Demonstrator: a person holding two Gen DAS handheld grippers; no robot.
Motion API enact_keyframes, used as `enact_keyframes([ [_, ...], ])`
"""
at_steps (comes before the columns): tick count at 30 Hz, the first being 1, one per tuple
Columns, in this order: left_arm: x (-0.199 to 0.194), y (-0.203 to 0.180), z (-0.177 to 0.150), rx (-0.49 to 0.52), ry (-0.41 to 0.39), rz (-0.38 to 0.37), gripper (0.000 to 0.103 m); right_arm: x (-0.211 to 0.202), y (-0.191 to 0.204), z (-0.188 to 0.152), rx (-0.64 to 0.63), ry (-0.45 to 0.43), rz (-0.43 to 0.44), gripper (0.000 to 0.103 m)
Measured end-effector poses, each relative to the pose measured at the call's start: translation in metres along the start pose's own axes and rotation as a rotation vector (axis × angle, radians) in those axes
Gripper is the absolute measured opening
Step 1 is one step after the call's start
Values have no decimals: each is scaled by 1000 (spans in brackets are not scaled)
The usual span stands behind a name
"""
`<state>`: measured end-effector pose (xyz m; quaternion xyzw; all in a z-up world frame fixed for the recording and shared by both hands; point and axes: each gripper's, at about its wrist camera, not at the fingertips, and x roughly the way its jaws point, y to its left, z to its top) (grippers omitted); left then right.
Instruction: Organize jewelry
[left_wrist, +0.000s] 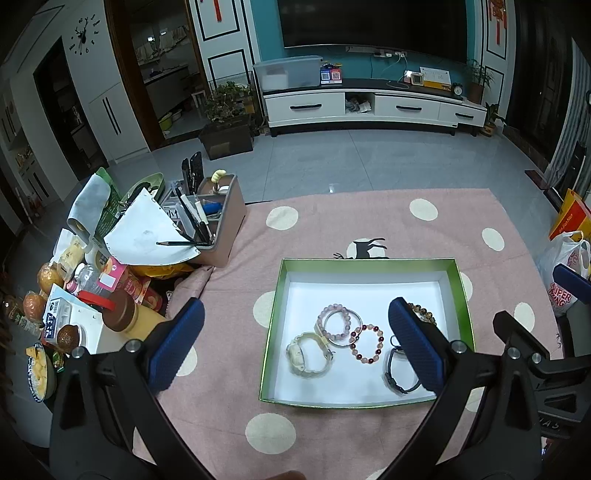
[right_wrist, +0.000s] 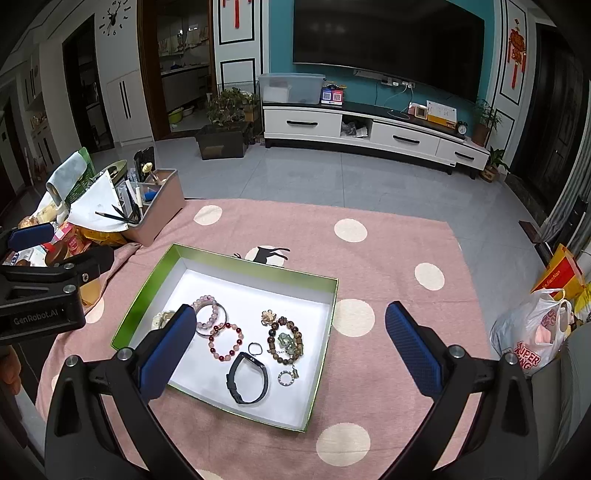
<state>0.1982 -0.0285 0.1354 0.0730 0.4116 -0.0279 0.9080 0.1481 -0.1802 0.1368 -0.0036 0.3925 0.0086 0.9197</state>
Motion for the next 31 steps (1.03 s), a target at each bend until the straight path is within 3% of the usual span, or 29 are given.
enact_keyframes([
  [31,7,-1,-2,-2,6,11,101,2,-1,0,6,-6,-11,102],
])
